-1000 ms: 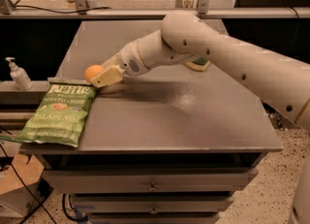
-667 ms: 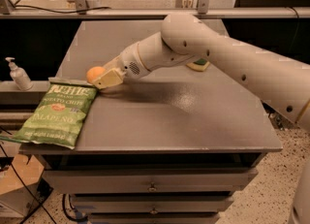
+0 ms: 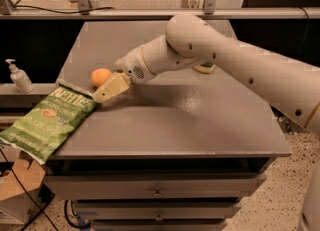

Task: Move orange near green jalapeno chip bag

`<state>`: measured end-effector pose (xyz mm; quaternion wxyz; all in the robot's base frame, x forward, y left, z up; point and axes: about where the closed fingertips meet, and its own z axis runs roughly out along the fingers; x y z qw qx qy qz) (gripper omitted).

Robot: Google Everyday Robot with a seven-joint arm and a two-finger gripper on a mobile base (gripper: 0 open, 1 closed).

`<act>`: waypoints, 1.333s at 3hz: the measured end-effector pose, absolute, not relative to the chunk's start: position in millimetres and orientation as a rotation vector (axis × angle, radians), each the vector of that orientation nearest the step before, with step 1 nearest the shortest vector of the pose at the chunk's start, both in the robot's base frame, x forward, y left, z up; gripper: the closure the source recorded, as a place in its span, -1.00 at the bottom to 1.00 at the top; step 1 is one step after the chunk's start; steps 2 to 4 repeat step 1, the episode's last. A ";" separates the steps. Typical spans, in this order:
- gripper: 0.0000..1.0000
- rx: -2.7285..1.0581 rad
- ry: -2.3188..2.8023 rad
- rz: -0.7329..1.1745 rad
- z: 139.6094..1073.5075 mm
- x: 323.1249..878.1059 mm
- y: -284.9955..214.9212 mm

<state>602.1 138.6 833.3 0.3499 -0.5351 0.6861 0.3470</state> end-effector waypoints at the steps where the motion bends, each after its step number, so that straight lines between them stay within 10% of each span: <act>1: -1.00 -1.386 1.777 0.899 833.2 602.0 138.7; 4: -1.00 -1.386 1.777 0.899 833.2 602.0 138.7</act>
Offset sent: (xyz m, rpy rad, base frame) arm 0.0000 0.0000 0.0000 0.0000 0.0000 0.0000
